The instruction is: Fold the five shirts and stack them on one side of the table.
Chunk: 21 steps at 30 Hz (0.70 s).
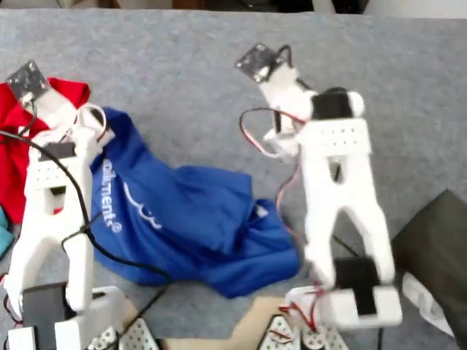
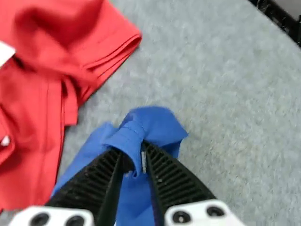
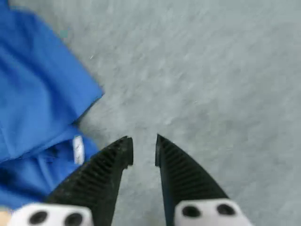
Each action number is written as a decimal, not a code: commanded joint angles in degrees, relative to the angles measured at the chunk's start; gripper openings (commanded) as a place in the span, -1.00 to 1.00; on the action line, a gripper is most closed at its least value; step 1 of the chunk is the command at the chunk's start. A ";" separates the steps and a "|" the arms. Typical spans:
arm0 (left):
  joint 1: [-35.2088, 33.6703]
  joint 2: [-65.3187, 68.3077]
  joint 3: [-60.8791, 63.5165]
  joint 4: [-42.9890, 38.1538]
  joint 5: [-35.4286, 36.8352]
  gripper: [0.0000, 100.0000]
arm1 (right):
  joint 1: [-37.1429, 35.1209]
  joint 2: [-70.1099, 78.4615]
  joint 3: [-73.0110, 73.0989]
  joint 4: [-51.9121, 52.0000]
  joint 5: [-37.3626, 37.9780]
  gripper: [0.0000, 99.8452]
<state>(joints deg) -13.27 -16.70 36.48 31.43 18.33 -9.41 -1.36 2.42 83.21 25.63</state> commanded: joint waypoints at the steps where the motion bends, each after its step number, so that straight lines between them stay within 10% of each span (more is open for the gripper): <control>1: 0.79 -0.31 1.58 -1.14 0.70 -0.96 | -2.77 5.58 -4.09 1.67 -1.76 -0.80; 21: 1.58 10.95 0.00 -6.15 0.44 -0.96 | -10.59 30.99 -21.67 5.71 -19.08 -0.68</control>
<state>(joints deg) -11.96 -5.98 40.09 26.15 18.68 -18.46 28.09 -14.02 86.99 10.07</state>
